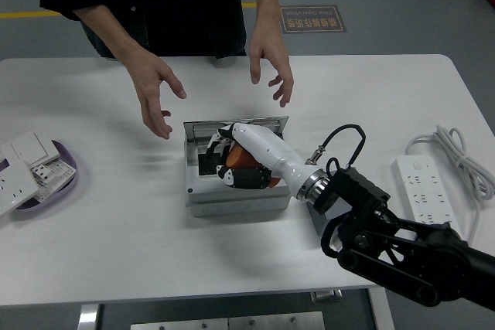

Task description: Pick up the cylinder from the cube,place it in the box,flap close box

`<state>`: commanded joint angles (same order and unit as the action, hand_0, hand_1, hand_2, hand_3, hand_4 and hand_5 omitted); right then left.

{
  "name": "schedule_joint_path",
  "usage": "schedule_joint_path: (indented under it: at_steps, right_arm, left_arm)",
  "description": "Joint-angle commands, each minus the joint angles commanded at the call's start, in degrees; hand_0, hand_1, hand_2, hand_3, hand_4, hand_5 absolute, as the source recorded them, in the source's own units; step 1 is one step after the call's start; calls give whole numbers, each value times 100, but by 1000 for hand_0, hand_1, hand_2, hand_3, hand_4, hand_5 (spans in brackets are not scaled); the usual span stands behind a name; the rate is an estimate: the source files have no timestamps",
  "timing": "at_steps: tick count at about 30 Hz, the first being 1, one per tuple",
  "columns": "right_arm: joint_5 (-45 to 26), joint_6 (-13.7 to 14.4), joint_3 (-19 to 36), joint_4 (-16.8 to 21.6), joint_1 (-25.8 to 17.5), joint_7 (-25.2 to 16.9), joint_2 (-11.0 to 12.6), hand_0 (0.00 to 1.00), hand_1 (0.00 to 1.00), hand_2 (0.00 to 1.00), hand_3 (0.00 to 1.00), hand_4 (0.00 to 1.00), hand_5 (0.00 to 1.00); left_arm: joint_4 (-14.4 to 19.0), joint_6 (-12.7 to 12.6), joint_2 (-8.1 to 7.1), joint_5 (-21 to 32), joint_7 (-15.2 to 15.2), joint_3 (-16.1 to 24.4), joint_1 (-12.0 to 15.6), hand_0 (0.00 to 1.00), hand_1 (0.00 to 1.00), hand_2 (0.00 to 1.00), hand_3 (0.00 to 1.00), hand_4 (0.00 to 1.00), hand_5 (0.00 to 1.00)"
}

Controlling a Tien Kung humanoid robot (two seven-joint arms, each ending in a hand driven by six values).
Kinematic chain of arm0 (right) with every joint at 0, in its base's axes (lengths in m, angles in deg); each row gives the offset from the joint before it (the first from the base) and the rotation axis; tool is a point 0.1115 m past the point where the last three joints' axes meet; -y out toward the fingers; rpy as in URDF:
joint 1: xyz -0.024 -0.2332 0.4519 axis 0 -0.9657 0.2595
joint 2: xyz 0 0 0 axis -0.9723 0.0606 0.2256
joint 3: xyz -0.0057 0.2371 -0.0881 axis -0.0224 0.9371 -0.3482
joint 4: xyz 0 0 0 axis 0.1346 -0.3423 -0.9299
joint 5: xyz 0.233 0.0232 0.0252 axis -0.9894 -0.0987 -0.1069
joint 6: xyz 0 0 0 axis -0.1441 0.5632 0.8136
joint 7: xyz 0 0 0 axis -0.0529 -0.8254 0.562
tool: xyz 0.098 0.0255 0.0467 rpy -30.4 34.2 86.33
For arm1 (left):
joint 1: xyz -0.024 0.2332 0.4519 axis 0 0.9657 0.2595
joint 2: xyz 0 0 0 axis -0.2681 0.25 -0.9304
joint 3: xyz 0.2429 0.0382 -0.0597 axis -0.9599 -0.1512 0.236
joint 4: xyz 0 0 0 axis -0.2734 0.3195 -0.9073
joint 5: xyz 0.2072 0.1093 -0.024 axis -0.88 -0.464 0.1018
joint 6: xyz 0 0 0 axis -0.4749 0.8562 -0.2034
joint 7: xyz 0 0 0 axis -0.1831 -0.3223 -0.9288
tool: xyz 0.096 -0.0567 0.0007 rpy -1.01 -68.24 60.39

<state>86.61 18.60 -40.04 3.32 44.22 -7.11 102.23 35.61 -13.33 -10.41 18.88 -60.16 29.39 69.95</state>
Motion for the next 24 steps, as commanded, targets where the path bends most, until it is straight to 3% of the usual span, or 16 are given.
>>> schedule_joint_path:
  at_steps: [6, 11, 17, 18, 23, 24]
  right_arm:
    - [937, -334, -339, -214, 395, 621, -119, 59, 187, 267, 209, 2, 2]
    - [1475, -472, -528, -396, 609, 713, -175, 59, 187, 267, 209, 2, 2]
    - [1542, -516, -648, -567, 743, 702, -198, 80, 200, 272, 216, 2, 2]
    - [1532, -521, -654, -595, 751, 707, -209, 510, 460, 462, 443, 239, 2]
    - [1490, -525, -630, -717, 736, 726, -283, 510, 460, 462, 443, 239, 2]
    - [1478, -518, -629, -739, 731, 723, -296, 681, 632, 596, 615, 497, 2]
  left_arm:
    - [0, 3, 0, 11, -5, -24, -15, 598, 623, 615, 634, 676, 219]
    - [3, 7, -2, 12, -6, -30, -29, 598, 623, 615, 634, 676, 219]
    - [1, 6, 2, 21, -11, -49, -35, 598, 622, 615, 634, 677, 216]
    - [0, 5, 2, 23, -11, -53, -35, 598, 622, 615, 636, 680, 216]
    - [-3, 2, 7, 28, -12, -62, -29, 598, 622, 615, 636, 680, 216]
    - [-3, 2, 9, 28, -14, -64, -27, 598, 622, 615, 635, 680, 215]
